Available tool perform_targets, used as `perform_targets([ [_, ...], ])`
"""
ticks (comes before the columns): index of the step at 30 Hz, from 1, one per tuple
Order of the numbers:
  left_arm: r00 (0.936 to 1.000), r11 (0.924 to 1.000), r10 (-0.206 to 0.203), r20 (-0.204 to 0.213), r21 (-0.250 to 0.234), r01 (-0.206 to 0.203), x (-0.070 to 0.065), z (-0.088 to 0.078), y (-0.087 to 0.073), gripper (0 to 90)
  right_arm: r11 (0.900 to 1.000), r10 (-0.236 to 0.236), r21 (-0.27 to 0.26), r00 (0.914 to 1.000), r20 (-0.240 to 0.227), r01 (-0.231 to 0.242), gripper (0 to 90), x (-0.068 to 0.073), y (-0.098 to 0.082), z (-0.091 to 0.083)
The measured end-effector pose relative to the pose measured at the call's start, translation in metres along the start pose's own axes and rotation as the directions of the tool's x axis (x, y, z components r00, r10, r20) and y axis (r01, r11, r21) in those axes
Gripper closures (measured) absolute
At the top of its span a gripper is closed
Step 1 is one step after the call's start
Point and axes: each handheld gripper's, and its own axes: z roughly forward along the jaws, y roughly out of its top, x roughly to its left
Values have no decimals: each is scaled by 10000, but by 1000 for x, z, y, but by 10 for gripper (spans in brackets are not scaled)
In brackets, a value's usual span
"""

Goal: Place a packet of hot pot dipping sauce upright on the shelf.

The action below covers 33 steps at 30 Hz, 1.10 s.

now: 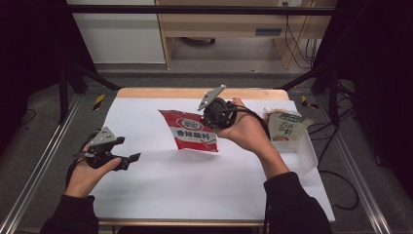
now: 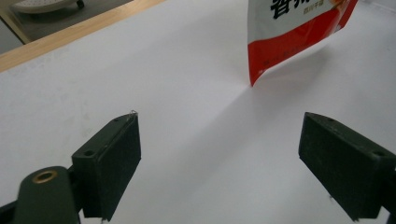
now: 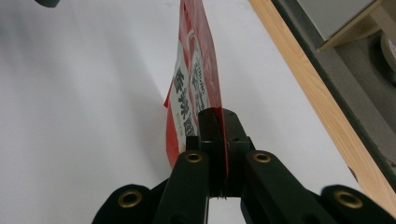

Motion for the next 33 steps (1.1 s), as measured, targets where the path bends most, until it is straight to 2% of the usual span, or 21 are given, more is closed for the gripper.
perform_targets([
  [14,9999,9993,-113,-70,343,115,2,8,-7,106,9994,336,83,9982,506,-341,900,-17,-26,-26],
  [24,9996,9984,-236,-149,507,243,4,12,-13,77,9988,476,-152,9960,758,-466,900,-20,-38,-45],
  [33,9987,9967,-449,-232,660,463,6,15,-18,75,9979,518,-456,9921,1147,-468,900,-17,-50,-71],
])
